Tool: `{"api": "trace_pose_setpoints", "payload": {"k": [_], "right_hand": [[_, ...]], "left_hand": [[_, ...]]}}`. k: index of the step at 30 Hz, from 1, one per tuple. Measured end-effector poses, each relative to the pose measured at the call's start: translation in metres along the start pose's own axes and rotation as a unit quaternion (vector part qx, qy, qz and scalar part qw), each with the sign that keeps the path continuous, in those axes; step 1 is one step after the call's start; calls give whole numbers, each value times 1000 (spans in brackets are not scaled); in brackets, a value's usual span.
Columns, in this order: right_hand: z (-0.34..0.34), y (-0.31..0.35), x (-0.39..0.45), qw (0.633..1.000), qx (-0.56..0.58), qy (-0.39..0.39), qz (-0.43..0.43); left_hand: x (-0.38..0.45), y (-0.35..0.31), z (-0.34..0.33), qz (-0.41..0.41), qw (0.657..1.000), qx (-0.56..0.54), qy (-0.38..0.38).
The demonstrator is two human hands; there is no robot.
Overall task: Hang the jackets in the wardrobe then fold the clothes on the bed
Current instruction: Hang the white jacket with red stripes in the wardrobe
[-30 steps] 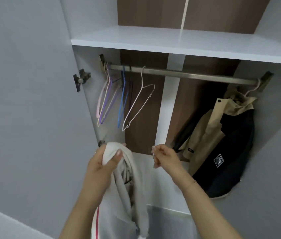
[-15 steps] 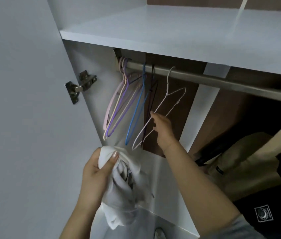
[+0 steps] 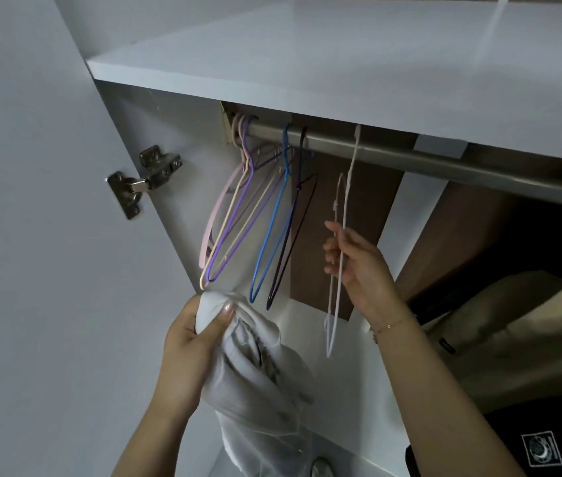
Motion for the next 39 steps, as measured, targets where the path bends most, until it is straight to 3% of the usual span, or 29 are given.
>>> {"api": "trace_pose_setpoints", "payload": {"k": [6,13,15,18,20,23,25,32,39], "right_hand": [[0,7,7,999,-30,22,21],[21,4,41,993,-71,-71,-55],[6,19,60,995,-65,-56,-50],[-39,24,75,993,-96,32,-61],[-53,22,81,996,-81,17,-38],[-22,12,72,985,-121,-115,35],[13,-21,52,977,-147,-155,-6],[93,-140,-21,958,-180,-188,-119],[184,-191,-83,948,-148,-240,-148]], "left_hand": [[-1,-5,-4,-5,1000,-7,8],[-10,-10,9,-17,1000,-6,15],[-14,-9,15,-14,1000,-7,9],[-22,-3,22,-10,1000,-11,9],[-27,-2,27,-10,1000,-14,12],[-35,3,39,-17,1000,-17,1],[-39,14,48,-15,1000,-19,-5],[-39,92,41,48,999,7,13],[-32,161,15,93,995,21,31]]}}
Point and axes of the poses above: each hand's wrist, its own x-axis towards the middle knuckle, its own z-axis out of the back of the hand, y = z × x, the point moved 8 cm from there along x, towards the middle knuckle, and after that the axes turned 14 degrees about x, right-handed, at the moved point
